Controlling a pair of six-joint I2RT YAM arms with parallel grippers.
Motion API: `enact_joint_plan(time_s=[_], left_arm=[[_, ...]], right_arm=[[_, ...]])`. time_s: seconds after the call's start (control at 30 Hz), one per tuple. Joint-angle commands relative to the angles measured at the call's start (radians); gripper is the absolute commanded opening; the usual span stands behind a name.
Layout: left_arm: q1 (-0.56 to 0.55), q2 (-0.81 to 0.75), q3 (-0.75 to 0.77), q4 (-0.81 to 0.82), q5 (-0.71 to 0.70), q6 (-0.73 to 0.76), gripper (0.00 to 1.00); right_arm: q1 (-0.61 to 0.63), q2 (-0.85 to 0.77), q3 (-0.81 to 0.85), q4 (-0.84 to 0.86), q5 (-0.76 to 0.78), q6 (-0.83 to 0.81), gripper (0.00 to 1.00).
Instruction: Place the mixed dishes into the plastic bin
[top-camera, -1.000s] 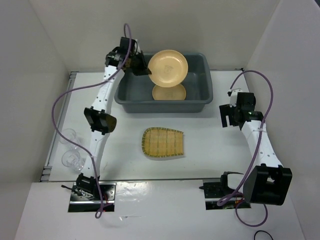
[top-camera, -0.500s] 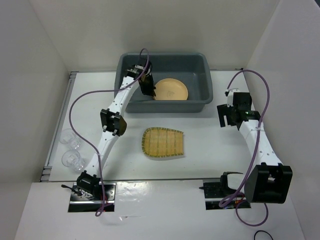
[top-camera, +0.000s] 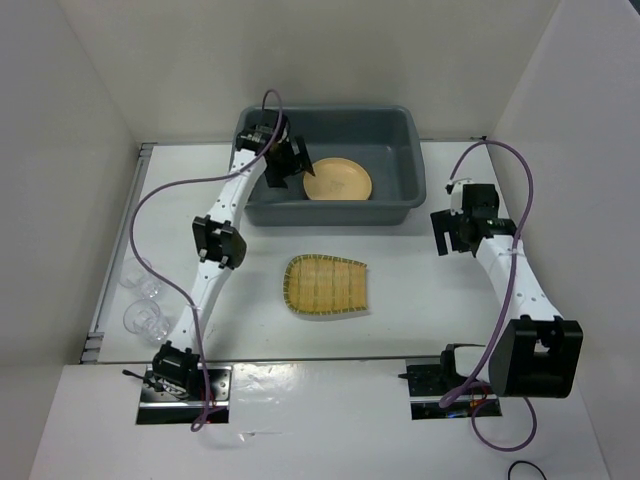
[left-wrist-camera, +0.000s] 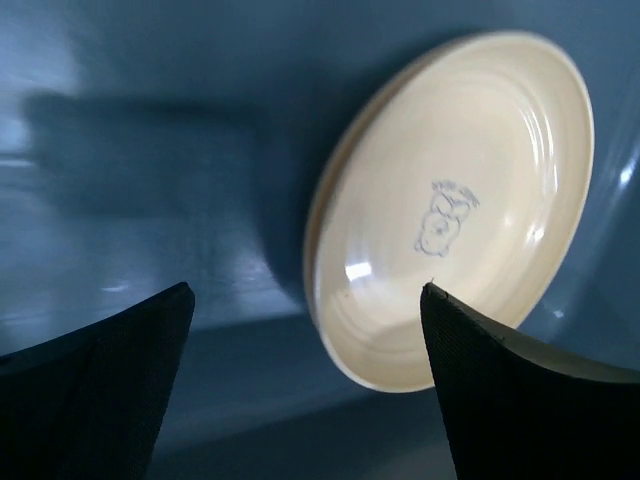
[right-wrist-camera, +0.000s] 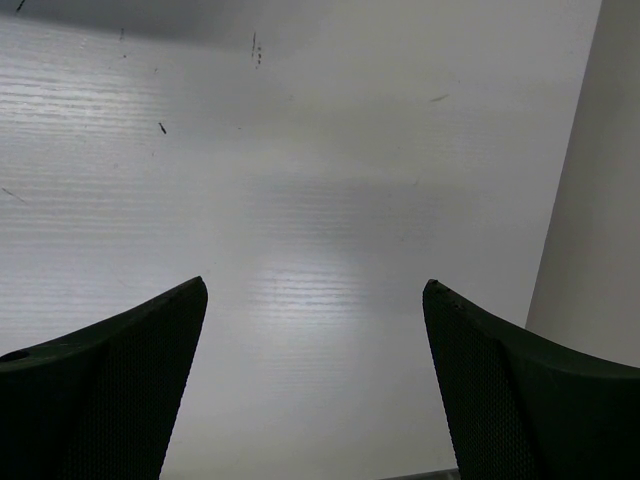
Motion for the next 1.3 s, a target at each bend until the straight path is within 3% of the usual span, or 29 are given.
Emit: enact_joint_plan(time_s=[0.0, 0.07, 0.1, 0.23, 0.37, 0.5, 0.53, 0.57, 0.6, 0.63, 0.67, 0.7, 0.8, 0.97, 1.1, 1.27], left_arm=[[-0.011, -0.183, 0.039, 0.053, -0.174, 0.074, 1.00], [-0.049, -0.311, 0.039, 0.033, -0.326, 0.159, 1.00], [-0.066, -0.392, 0.039, 0.024, -0.473, 0.244, 1.00], [-0.095, -0.546, 0.039, -0.082, -0.534, 0.222, 1.00], [-0.242, -0.640, -0.016, -0.157, -0.592, 0.213, 1.00], [-0.403, -0.857, -0.488, -0.139, -0.738, 0.126, 1.00], [-0.423, -0.934, -0.827, 0.007, -0.720, 0.107, 1.00], [-0.436, -1.030, -1.030, 0.127, -0.662, 0.107, 1.00], [-0.436, -1.250, -1.225, 0.254, -0.582, 0.093, 1.00], [-0.425, -1.358, -1.407, 0.468, -0.449, 0.031, 1.00], [-0.415, -1.448, -1.669, 0.531, -0.396, -0.003, 1.00], [-0.402, -1.561, -1.744, 0.550, -0.361, -0.032, 1.00], [-0.391, -1.617, -1.891, 0.469, -0.307, -0.050, 1.00], [-0.407, -1.657, -2.110, 0.542, -0.236, -0.059, 1.00], [-0.407, -1.576, -2.222, 0.693, -0.154, -0.048, 1.00], [-0.407, -1.446, -2.248, 0.766, -0.135, -0.013, 1.00]], right_arm=[[0.011, 0.014, -0.001, 0.039, 0.004, -0.002, 0.92], [0.011, 0.014, -0.001, 0.039, 0.017, 0.007, 0.92], [0.011, 0.014, -0.001, 0.039, 0.017, 0.007, 0.92], [0.020, 0.014, -0.001, 0.039, 0.037, 0.016, 0.92], [0.030, 0.014, -0.001, 0.048, 0.037, 0.016, 0.92], [0.043, -0.008, -0.001, 0.048, 0.037, 0.016, 0.93], [0.043, -0.020, -0.001, 0.048, 0.037, 0.016, 0.95], [0.052, -0.031, -0.001, 0.048, 0.037, 0.016, 0.96], [0.052, -0.054, -0.001, 0.048, 0.037, 0.016, 0.96], [0.063, -0.068, -0.001, 0.030, 0.021, 0.004, 0.98], [0.072, -0.084, 0.013, 0.021, 0.021, 0.004, 0.98], [0.072, -0.119, 0.025, 0.009, 0.021, -0.005, 0.98], [0.072, -0.166, 0.025, -0.001, 0.003, -0.035, 0.98], [0.072, -0.210, 0.014, 0.008, -0.054, -0.058, 0.98], [0.075, -0.291, -0.200, 0.071, -0.043, -0.142, 0.98], [0.075, -0.556, -0.229, 0.076, -0.150, -0.180, 0.98]])
